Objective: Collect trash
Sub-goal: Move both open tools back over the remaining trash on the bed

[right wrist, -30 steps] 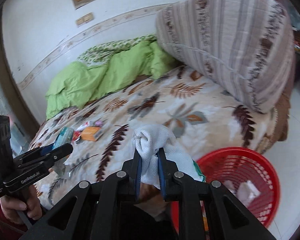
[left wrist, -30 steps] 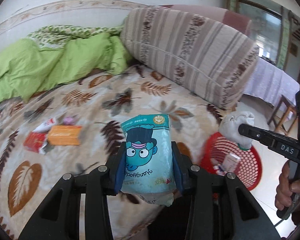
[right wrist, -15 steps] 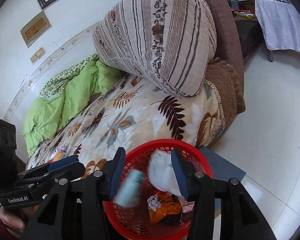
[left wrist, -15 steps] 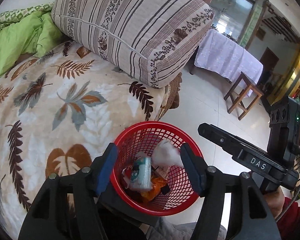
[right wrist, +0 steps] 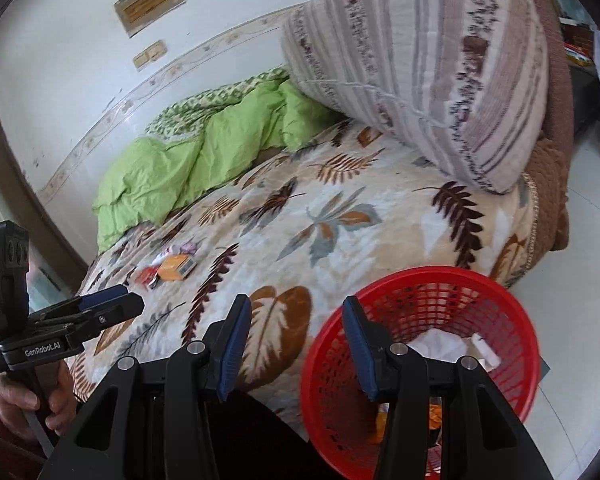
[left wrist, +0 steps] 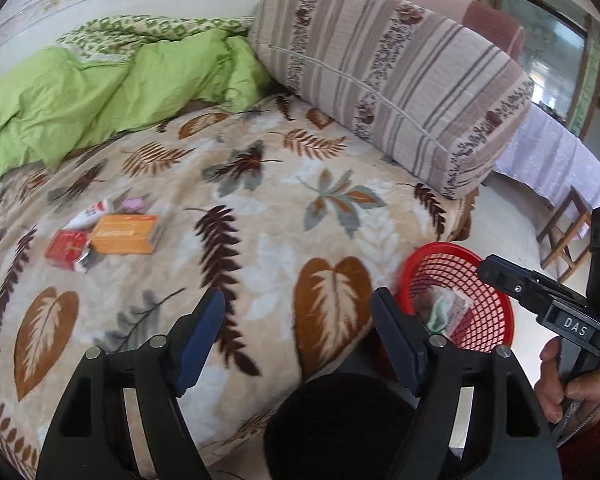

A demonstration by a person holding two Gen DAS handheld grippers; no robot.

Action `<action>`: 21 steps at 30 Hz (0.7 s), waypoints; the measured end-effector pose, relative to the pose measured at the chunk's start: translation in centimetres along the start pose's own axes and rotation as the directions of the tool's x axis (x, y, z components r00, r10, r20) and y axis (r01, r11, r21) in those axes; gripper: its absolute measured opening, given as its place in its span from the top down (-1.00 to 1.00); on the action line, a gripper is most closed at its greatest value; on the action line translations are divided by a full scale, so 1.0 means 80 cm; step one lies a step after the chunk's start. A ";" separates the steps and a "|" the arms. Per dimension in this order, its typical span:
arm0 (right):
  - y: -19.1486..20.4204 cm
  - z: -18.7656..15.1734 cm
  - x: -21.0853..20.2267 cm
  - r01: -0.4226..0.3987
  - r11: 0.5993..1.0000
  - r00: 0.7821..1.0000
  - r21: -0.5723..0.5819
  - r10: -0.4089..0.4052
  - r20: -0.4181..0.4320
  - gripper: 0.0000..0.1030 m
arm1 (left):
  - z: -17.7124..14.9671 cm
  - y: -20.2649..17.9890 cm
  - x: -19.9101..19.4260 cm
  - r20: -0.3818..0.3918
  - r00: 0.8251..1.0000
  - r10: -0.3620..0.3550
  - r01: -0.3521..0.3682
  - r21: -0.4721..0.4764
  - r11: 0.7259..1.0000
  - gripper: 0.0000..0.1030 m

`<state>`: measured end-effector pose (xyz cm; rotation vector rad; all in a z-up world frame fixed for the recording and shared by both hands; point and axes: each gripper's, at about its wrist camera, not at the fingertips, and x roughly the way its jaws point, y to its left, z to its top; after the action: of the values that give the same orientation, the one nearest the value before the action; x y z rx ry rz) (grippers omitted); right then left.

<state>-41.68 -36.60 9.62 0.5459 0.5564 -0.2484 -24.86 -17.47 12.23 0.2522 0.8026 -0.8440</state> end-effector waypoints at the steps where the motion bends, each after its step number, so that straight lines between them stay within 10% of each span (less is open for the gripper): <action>1: 0.014 0.000 0.008 -0.012 0.999 1.000 -0.029 0.012 -0.015 0.03 | -0.005 0.016 -0.003 0.003 1.000 0.028 -0.028 -0.014 0.999 -0.48; 9: 0.115 0.012 0.059 -0.119 0.967 0.990 -0.225 0.097 -0.106 -0.11 | -0.033 0.171 -0.011 -0.011 0.976 0.218 -0.214 -0.240 0.947 -0.52; 21: 0.229 0.056 0.218 -0.288 0.875 0.937 -0.389 0.173 -0.303 -0.32 | -0.038 0.332 0.029 -0.069 0.956 0.284 -0.283 -0.463 0.840 -0.54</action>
<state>-18.71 -25.18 10.77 0.2099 0.7686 0.1813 -5.66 0.18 5.76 -0.0633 0.9161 -0.3496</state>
